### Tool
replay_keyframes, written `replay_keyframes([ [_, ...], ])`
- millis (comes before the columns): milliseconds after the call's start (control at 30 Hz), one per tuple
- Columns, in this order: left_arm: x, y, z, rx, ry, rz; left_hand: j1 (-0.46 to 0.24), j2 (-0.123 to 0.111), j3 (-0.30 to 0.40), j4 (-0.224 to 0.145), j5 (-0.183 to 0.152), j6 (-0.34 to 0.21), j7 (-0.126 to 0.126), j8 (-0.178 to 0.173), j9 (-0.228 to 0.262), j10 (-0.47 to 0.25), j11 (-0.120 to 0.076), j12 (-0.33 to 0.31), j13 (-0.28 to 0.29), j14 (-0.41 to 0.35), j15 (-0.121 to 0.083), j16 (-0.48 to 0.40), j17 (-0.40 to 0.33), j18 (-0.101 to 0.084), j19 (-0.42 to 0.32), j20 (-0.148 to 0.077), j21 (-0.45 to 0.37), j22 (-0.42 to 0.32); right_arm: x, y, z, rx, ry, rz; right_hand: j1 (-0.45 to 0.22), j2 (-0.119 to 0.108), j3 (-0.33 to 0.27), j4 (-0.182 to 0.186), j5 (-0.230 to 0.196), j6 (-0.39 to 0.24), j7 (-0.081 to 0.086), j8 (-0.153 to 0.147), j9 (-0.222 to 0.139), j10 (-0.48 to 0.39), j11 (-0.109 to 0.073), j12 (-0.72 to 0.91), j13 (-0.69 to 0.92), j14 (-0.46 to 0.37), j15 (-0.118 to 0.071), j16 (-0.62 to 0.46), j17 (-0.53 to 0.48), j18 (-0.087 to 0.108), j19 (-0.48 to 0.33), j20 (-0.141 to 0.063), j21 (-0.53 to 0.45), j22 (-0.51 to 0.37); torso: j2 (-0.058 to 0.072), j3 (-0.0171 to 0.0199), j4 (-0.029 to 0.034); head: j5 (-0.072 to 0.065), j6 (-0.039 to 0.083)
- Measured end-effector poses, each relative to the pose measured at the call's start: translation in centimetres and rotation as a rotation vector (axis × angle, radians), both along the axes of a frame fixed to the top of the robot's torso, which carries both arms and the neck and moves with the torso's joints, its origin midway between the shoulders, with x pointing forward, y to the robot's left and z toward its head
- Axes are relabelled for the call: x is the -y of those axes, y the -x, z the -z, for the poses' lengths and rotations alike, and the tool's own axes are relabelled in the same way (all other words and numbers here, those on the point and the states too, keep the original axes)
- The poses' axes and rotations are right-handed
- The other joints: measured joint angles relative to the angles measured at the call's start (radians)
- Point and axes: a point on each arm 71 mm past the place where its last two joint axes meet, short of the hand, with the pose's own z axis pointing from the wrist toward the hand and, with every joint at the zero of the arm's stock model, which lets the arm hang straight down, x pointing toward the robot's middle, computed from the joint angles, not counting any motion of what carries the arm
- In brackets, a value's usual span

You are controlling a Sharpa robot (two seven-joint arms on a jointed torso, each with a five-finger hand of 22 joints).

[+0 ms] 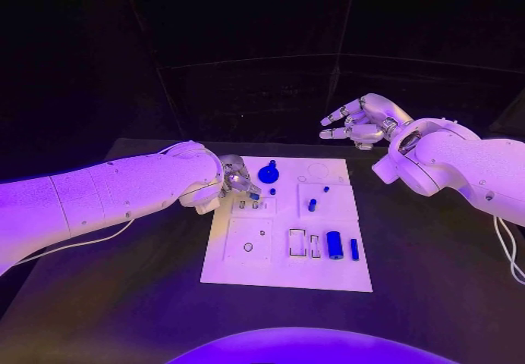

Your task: Assemble the parts on the task board

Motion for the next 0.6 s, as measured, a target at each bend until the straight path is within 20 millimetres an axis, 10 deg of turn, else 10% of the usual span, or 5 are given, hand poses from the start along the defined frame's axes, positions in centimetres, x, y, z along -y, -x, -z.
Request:
replay_keyframes([
  [600, 0.15, -0.22, 0.69, 0.038, -0.073, 0.033, -0.011, -0.011, 0.015, -0.015, -0.004, -0.003, 0.000, 0.001, 0.002, 0.000, 0.000, -0.004, -0.011, 0.000, 0.000, 0.000, 0.000, 0.000, 0.000, 0.000, 0.000, -0.004, 0.02, -0.06, 0.02, -0.001, 0.001, 0.001, 0.000, 0.000, 0.000, 0.000, 0.000, 0.000, 0.000, 0.000, 0.000, 0.000, 0.000, 0.000, 0.000, 0.000, 0.000, 0.000, 0.001, 0.000, 0.000, 0.000, 0.000, 0.000, 0.000, 0.0011, -0.0005, 0.004, -0.005],
])
